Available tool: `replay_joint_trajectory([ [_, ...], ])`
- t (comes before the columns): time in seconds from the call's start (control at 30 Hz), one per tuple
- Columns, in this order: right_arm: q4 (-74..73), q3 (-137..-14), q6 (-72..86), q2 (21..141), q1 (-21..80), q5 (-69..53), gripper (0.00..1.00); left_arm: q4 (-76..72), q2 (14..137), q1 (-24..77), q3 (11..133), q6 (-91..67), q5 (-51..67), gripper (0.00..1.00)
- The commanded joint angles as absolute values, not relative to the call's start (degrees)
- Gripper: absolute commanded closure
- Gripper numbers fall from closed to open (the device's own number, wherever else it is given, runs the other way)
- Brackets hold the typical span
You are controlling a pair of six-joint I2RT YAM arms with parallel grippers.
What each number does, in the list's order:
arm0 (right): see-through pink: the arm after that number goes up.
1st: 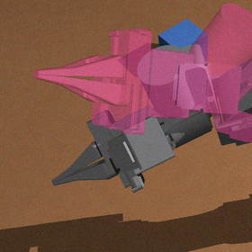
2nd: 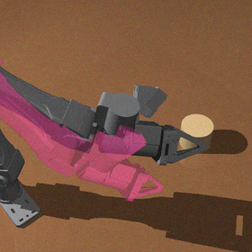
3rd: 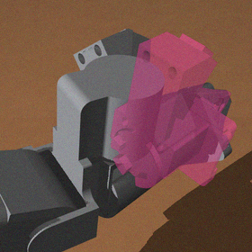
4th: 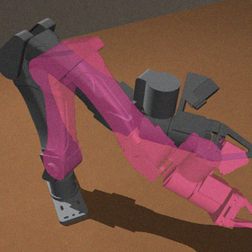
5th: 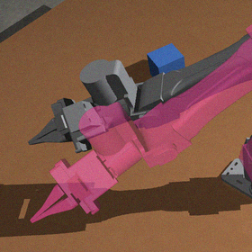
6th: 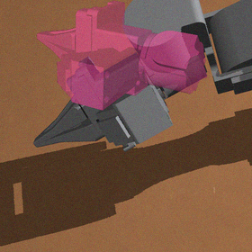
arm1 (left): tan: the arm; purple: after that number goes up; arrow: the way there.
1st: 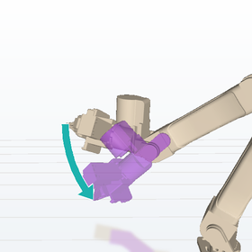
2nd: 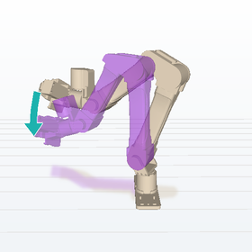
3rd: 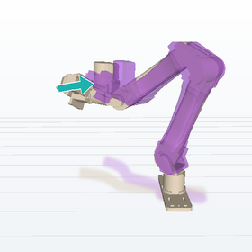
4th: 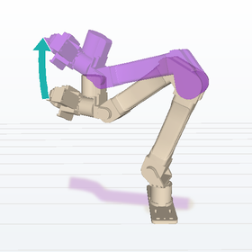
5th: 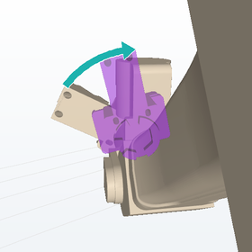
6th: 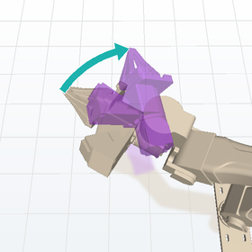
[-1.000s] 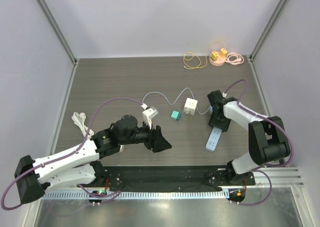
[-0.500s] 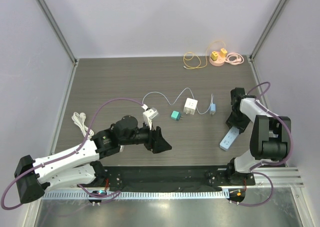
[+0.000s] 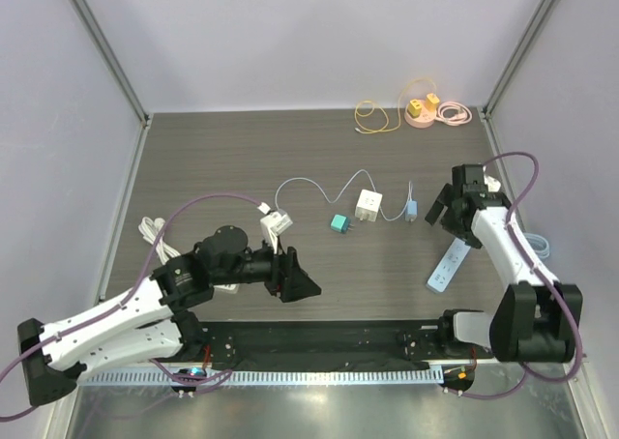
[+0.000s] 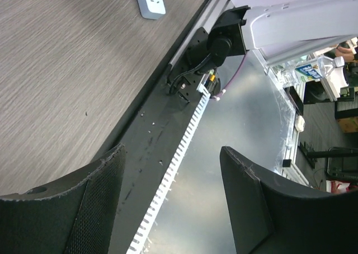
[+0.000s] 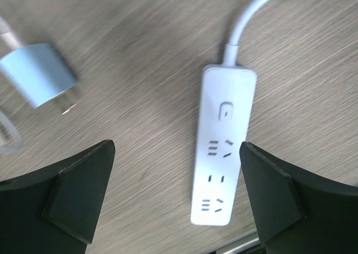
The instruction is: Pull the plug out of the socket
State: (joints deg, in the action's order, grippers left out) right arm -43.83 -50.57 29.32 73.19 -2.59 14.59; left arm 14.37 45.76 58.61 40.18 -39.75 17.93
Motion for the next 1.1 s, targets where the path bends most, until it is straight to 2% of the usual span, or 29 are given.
replay_joint_trajectory([
  [0.0,-42.5,-49.8,31.1,66.5,1.8,19.5,0.01,17.8,42.8,58.8,39.6,-41.5,17.6,0.31],
  [0.13,-42.5,-52.7,32.0,66.3,3.7,19.6,0.00,15.3,39.2,58.8,34.2,-44.6,14.4,0.29],
  [0.37,-37.5,-65.7,30.9,75.3,2.7,16.4,0.00,8.0,37.5,58.8,32.1,-48.3,10.2,0.28],
  [0.6,-28.1,-83.8,35.2,94.4,-2.6,11.3,0.00,9.0,41.7,58.8,35.2,-46.3,5.2,0.28],
  [0.63,-27.2,-87.7,37.2,99.9,-3.4,9.9,0.00,8.9,42.3,58.8,35.3,-46.1,4.5,0.28],
  [0.73,-17.6,-89.8,40.9,107.8,-7.4,5.1,0.00,7.4,44.4,58.8,34.7,-45.4,2.1,0.28],
  [0.77,-14.6,-89.7,44.3,109.7,-9.5,2.1,0.02,6.9,44.8,58.8,34.5,-45.4,1.7,0.28],
  [0.87,-0.9,-88.5,49.3,115.3,-12.8,-2.0,0.13,5.7,45.6,58.8,33.2,-45.2,0.4,0.28],
  [1.07,-0.3,-100.6,50.2,127.3,-14.0,-0.4,0.14,1.2,49.6,58.8,32.1,-44.9,-1.7,0.28],
])
